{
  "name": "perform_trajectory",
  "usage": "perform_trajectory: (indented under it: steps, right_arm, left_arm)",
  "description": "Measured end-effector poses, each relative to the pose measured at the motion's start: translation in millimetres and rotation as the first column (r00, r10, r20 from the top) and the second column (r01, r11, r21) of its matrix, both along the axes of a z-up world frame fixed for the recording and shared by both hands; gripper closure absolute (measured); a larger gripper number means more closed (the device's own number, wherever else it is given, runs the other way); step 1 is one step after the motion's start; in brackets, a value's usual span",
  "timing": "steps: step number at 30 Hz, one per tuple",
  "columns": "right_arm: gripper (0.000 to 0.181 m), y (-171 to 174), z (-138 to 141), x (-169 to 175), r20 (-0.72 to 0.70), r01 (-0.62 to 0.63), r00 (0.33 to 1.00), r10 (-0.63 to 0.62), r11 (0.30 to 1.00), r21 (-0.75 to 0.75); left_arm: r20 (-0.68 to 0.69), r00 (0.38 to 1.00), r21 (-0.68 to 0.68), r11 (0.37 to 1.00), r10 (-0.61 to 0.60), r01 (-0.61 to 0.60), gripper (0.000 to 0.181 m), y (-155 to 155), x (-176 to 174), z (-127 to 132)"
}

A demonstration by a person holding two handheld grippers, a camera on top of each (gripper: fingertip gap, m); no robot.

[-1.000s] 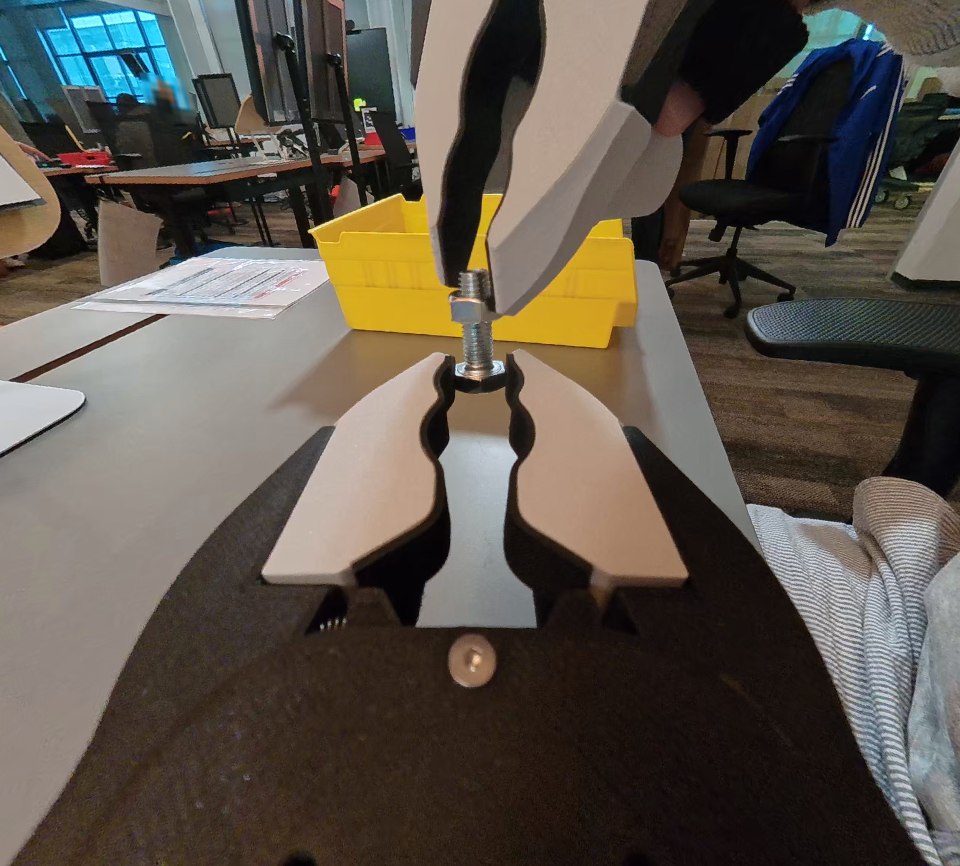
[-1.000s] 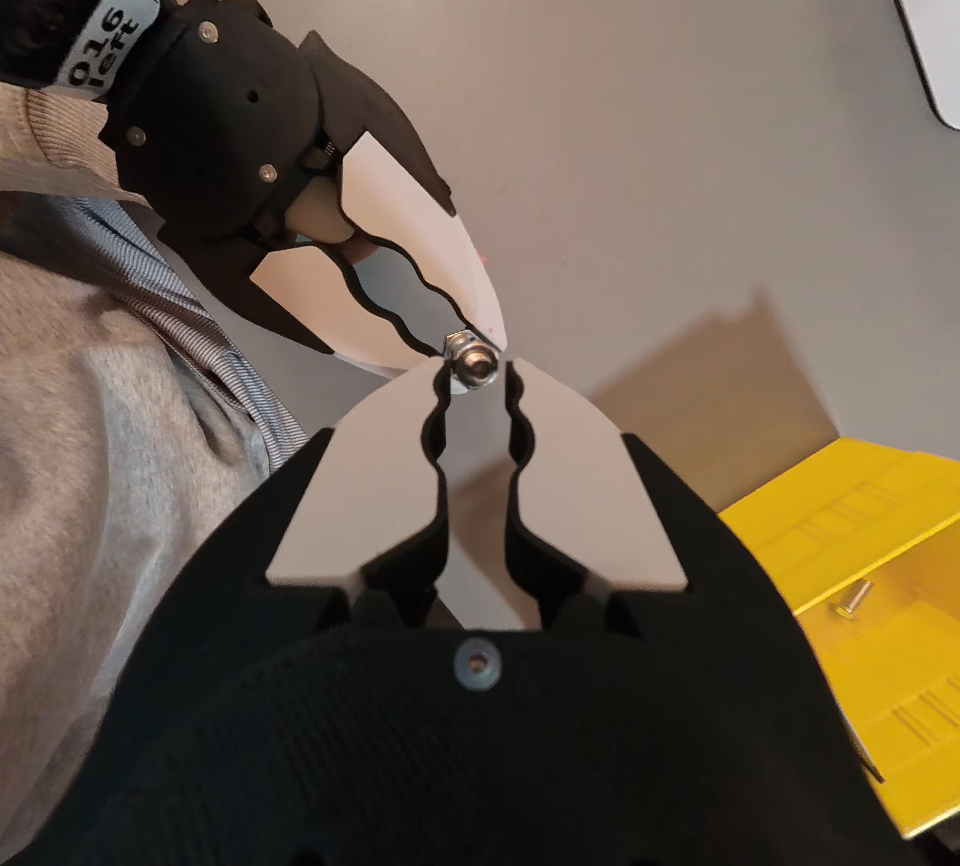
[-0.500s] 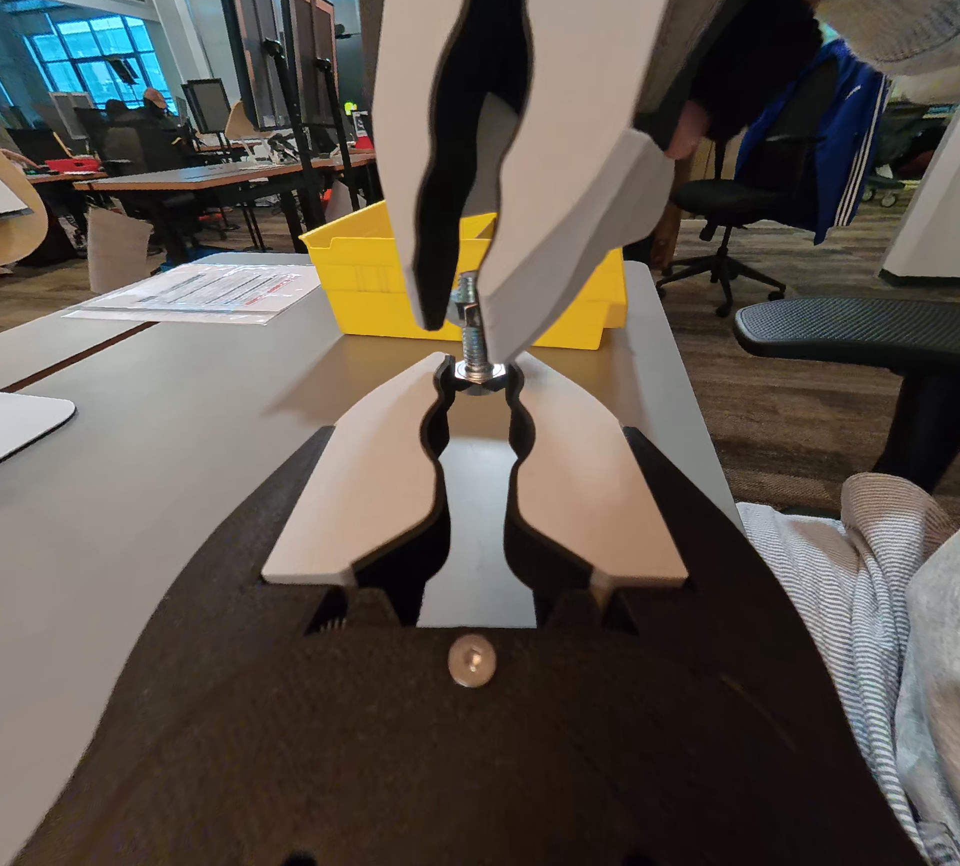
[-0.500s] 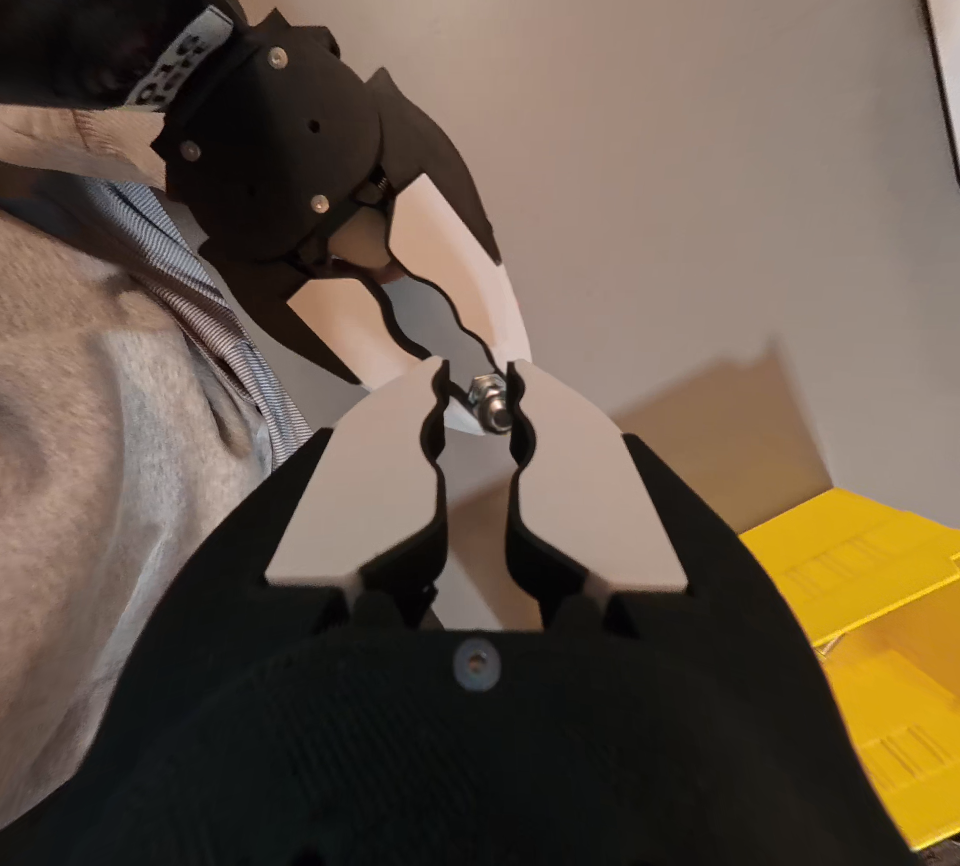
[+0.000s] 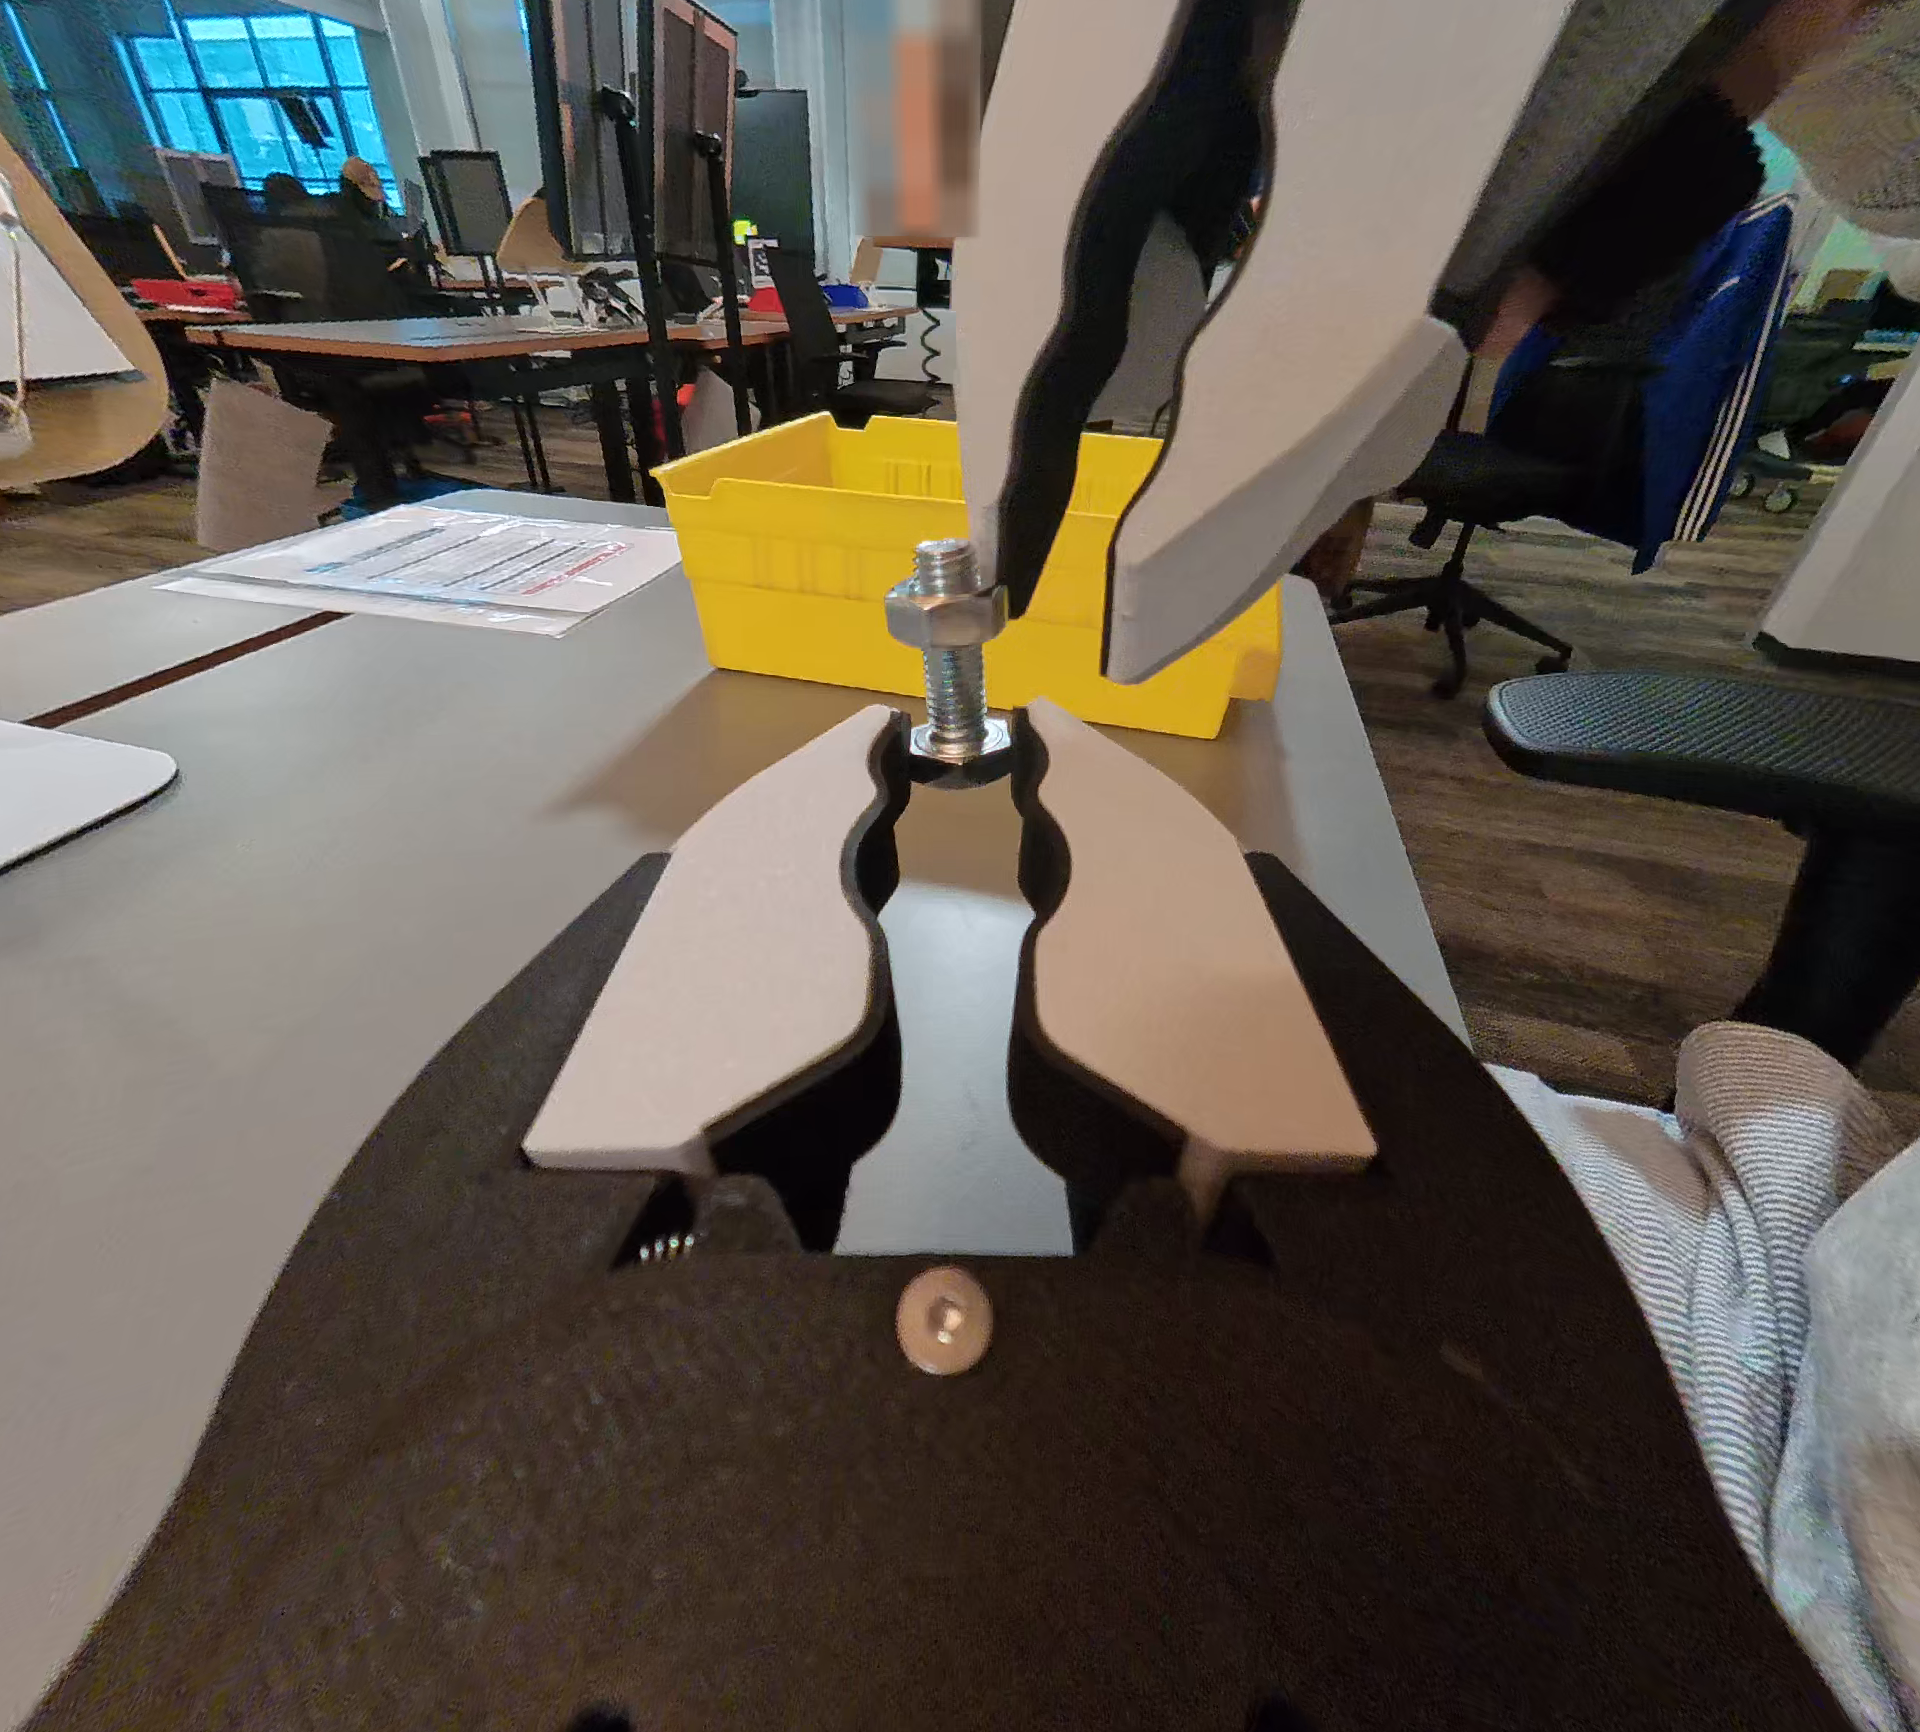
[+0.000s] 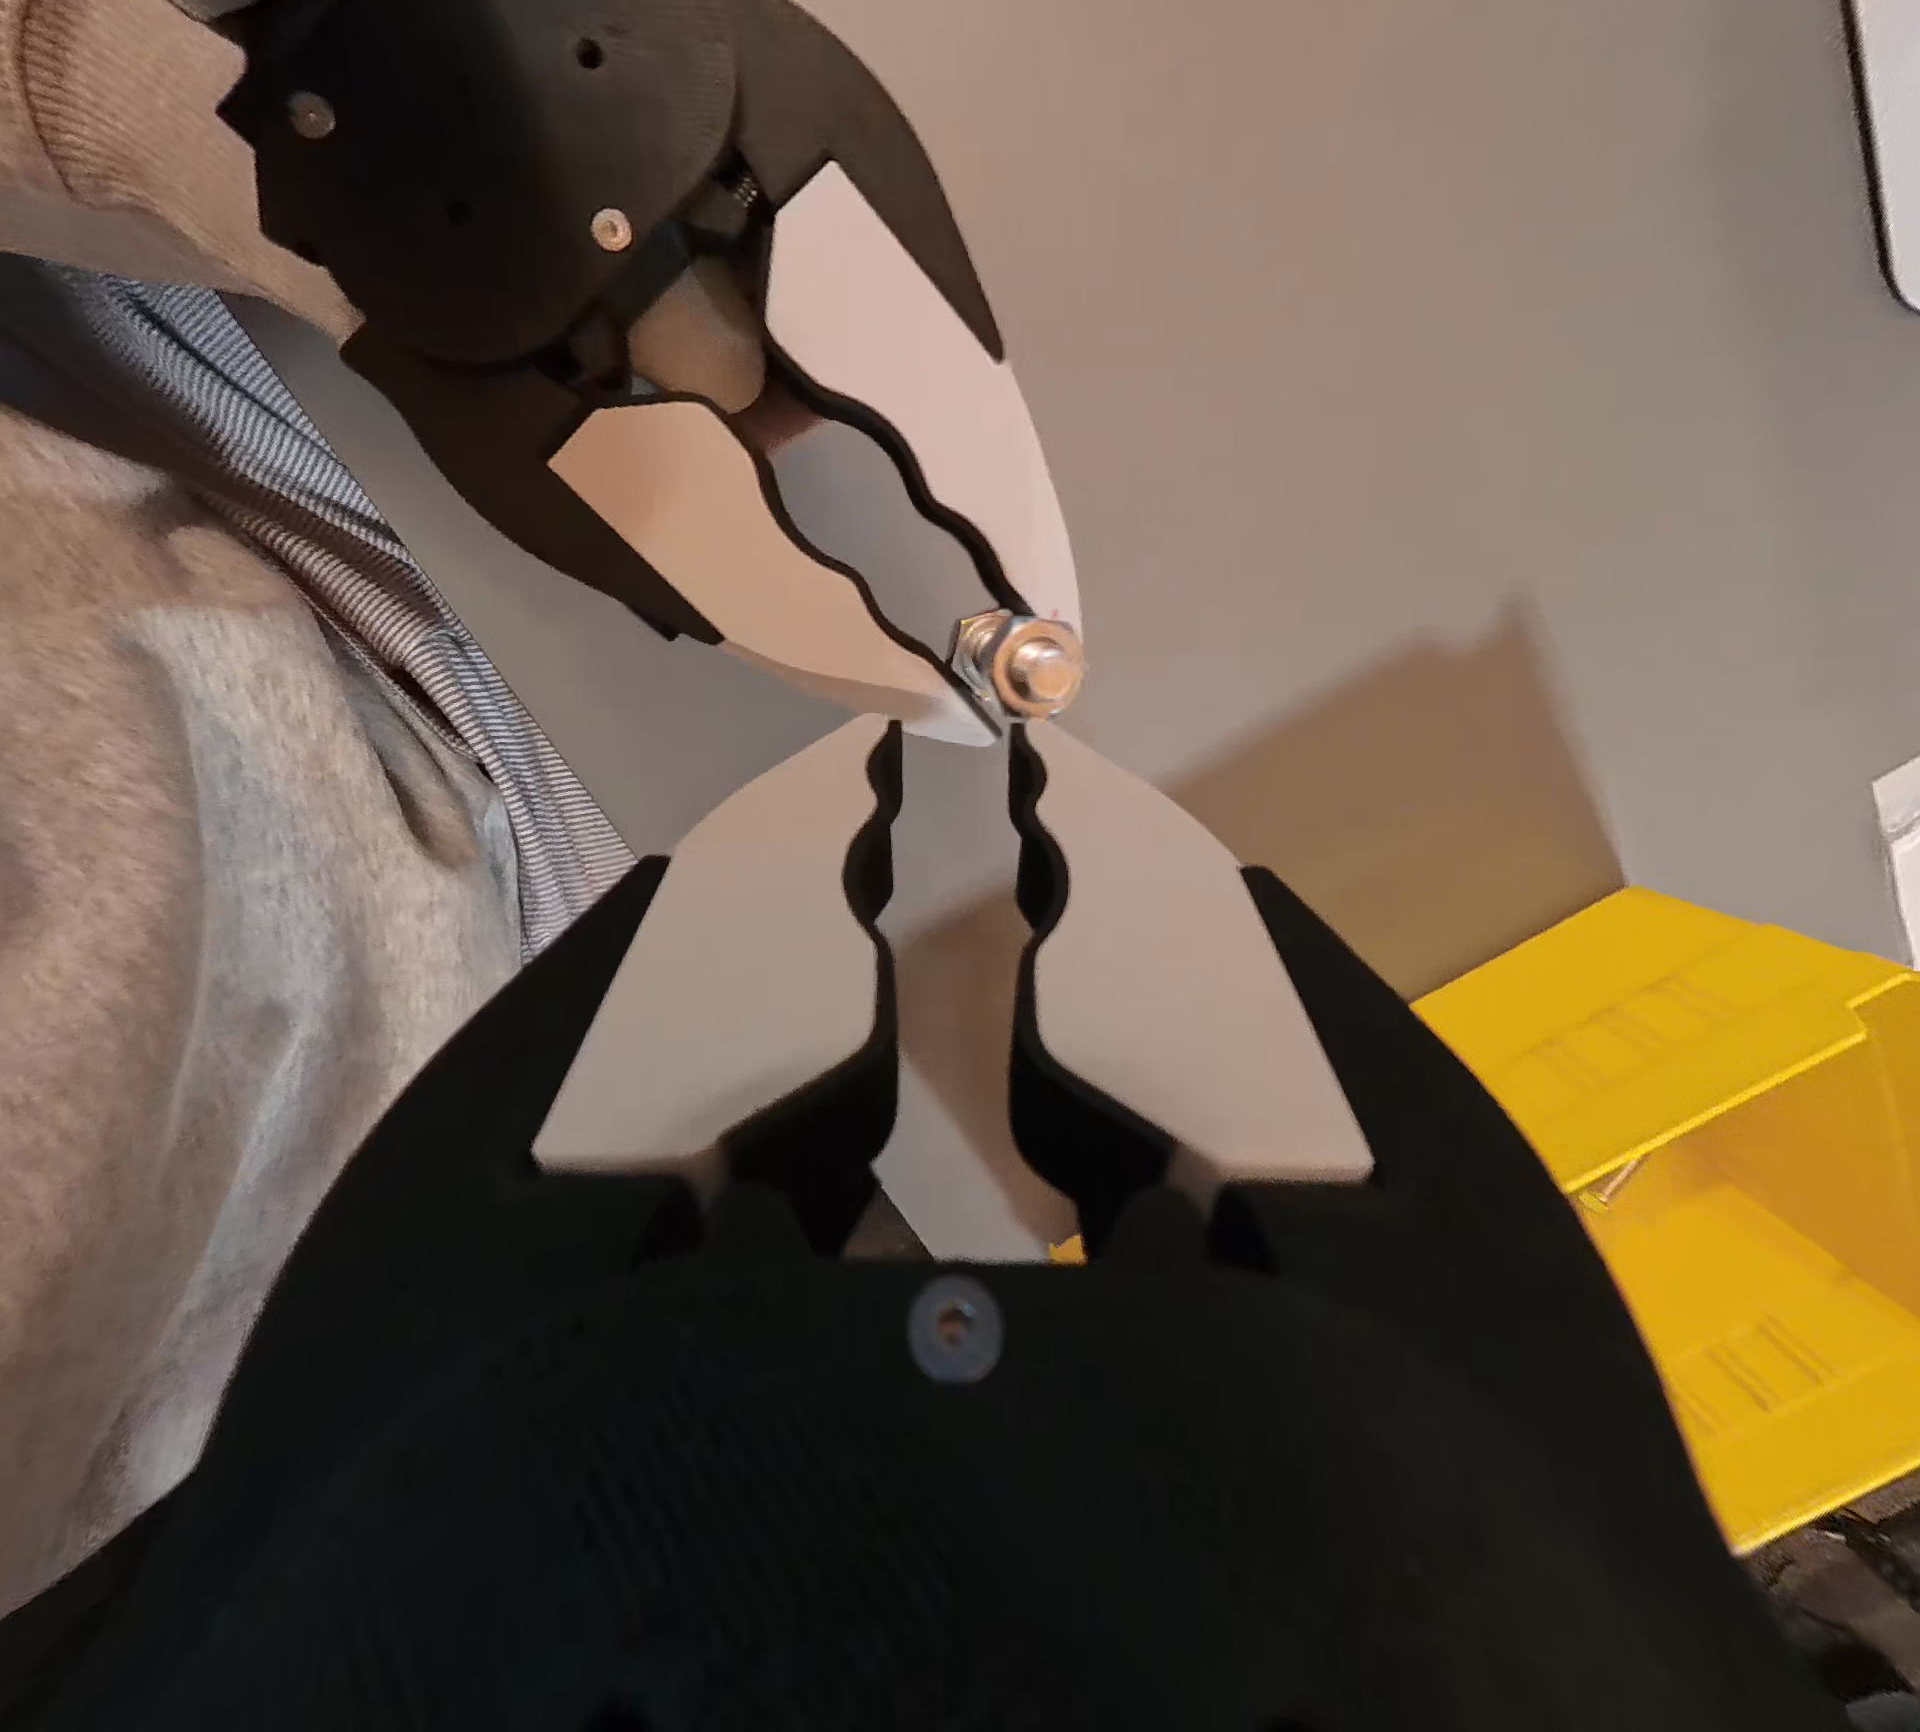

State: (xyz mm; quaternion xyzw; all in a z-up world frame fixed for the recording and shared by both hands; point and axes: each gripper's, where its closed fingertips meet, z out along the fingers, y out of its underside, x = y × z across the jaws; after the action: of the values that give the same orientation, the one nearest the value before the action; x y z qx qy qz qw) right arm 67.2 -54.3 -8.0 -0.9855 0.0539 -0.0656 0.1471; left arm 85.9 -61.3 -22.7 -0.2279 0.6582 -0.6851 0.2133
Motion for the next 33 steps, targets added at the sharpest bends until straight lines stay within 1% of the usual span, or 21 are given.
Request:
perform_trajectory:
  steps: [1,6,10,17,22,24,33]
  right_arm:
    - [0.161,-0.7,0.1,1.7,0.005,0.004,1.000,-0.004,1.000,0.001]
    - [0.157,1.2,0.3,3.9,0.025,0.001,1.000,-0.001,1.000,-0.007]
    - [0.155,8.9,-0.3,-0.6,0.031,-0.031,0.999,0.031,1.000,-0.003]
    - [0.158,14.3,-1.1,-16.0,0.017,-0.077,0.997,0.078,0.997,-0.030]
    - [0.159,0.9,-3.1,-12.4,0.022,-0.049,0.998,0.050,0.996,-0.074]
    - [0.159,-3.5,-2.7,-8.8,0.024,-0.030,0.999,0.032,0.997,-0.075]
    - [0.157,-5.8,-0.5,2.4,0.035,-0.001,0.999,0.002,0.999,-0.053]
  left_arm:
    - [0.003,1.000,0.000,1.000,-0.004,0.004,0.162,-0.4,-0.5,0.4]
    - [0.025,0.999,0.031,0.999,-0.023,0.022,0.162,-6.0,-5.4,-1.2]
    - [0.034,0.999,0.057,0.998,-0.041,0.039,0.162,-10.7,-9.3,-3.2]
    - [-0.004,1.000,0.023,0.999,-0.024,0.024,0.162,-5.6,-3.9,-2.5]
    - [-0.010,1.000,-0.002,1.000,-0.009,0.009,0.162,-1.6,-1.3,0.4]
    - [0.001,1.000,0.008,1.000,-0.007,0.007,0.162,-2.2,-2.1,0.7]
    - [0.031,0.999,0.030,0.999,-0.030,0.029,0.162,-6.8,-7.0,0.7]
